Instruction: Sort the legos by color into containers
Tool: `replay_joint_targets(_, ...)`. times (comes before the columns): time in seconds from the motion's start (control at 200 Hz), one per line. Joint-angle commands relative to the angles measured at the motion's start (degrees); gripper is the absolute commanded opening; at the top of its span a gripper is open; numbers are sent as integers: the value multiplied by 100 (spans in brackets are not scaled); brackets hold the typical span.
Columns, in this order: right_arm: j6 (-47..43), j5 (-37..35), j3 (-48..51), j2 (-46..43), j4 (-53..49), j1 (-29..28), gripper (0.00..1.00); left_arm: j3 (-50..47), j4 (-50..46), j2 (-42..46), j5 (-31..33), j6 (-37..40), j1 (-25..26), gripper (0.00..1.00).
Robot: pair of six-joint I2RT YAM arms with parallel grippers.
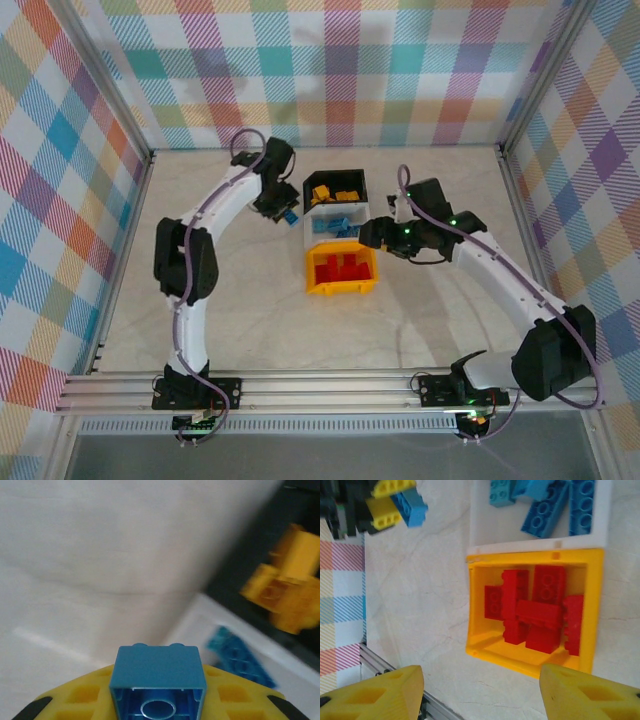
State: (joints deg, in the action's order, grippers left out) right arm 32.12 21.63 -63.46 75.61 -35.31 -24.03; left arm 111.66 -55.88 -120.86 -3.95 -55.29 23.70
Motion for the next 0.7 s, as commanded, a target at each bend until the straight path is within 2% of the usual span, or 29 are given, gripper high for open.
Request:
replay_joint_targets(0.0,161,234,232,-202,152,170,63,1037,-463,-774,-321,61,352,32)
replay_joint_targets(0.085,198,271,337,-290,160,247,63,1928,-726,-1374,-395,75,534,33)
replay_joint_targets(0.17,192,272,410,-375,132,267,63,2316,-756,-1693,-463,14,628,33)
replay_joint_targets(0.37,146,263,567,-504,91,377,65,2333,-630,-1776,-590,-28,707,43)
replay_joint_targets(0.455,143,280,585,-473,119,425,66,2334,-677,-1717,-573,26,723,54)
replay_joint_targets(0.695,72,331,406,-237,233,486,67,2309,-903,-1282,-407,340,737,63)
